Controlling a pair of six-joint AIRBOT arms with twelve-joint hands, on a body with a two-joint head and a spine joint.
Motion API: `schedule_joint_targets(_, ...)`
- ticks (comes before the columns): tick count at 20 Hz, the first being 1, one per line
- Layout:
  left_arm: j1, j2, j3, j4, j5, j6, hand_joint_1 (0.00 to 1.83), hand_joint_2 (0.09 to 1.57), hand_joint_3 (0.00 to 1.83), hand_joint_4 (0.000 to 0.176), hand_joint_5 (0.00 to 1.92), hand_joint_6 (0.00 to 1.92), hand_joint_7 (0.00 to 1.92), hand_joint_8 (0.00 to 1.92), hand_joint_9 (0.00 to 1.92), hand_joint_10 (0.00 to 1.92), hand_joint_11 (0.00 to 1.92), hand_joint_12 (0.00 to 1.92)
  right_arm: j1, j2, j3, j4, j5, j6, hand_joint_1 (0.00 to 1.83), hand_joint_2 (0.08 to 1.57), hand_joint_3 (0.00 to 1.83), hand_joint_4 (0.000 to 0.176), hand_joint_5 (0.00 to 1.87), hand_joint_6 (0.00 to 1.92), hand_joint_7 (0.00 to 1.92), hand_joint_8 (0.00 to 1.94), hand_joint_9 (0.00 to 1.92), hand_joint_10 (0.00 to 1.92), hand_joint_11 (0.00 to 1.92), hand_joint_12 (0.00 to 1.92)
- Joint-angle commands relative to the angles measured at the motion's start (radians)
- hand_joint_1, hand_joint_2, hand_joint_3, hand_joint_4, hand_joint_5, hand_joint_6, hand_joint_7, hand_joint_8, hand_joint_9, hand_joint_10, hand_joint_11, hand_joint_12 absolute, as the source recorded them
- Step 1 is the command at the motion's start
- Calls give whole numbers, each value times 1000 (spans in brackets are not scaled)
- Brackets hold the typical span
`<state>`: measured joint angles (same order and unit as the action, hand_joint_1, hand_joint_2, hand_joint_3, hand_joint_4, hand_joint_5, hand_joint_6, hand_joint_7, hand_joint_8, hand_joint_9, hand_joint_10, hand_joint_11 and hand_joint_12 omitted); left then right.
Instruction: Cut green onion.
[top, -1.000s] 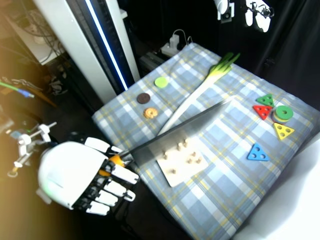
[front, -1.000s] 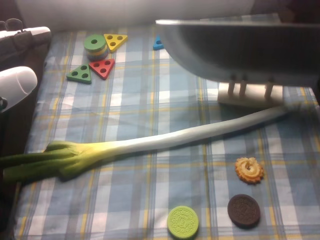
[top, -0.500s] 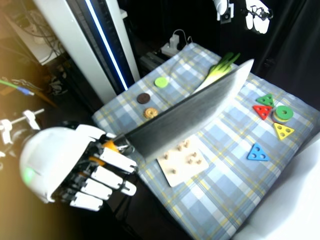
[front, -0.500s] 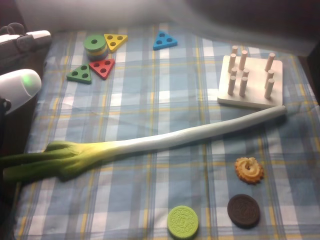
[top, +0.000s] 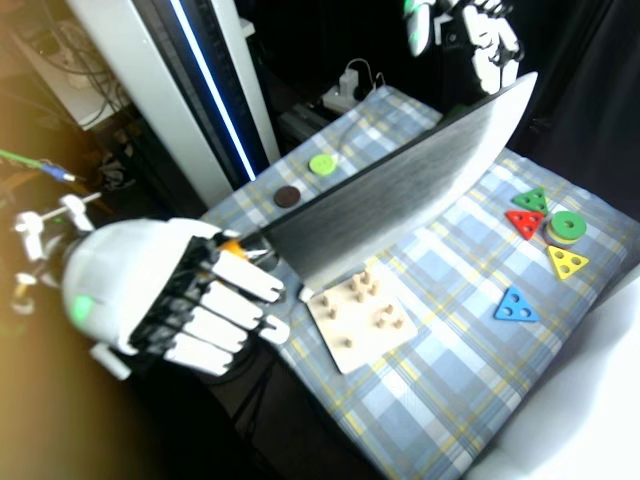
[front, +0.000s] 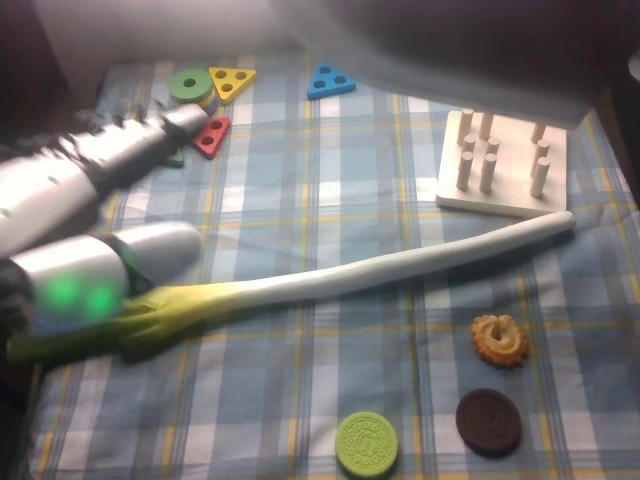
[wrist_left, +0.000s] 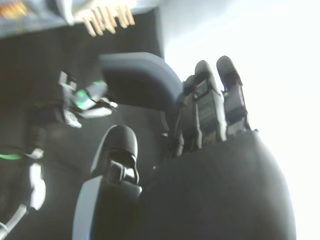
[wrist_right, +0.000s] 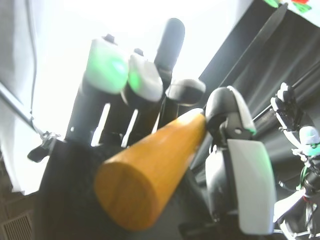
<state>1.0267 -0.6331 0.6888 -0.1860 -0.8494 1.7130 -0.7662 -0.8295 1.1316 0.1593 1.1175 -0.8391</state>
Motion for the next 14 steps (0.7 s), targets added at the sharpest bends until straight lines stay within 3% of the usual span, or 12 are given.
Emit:
schedule_joint_targets(1,-27,-13,1,24,-38,26,0,1439,0,0,0,0,0,0,1,0,0,4,3,9,-2,31,158,10,595,1438,1,0,979,1921,1210,1941,1281,1921,1283,1921)
schedule_joint_targets(5,-82,-89,11,48,128,145,0,1456,0,0,0,0,0,0,0,0,0,0,-4,6,-7,26,164,10,624,1426,0,0,922,1921,1143,1941,1223,1921,1240,1921)
schedule_joint_targets(14,-100,-119,26,71,241,161,0,1403,0,0,0,0,0,0,0,0,0,0,-9,6,-22,-21,164,13,534,1446,1,0,908,1921,1122,1941,1191,1921,1217,1921)
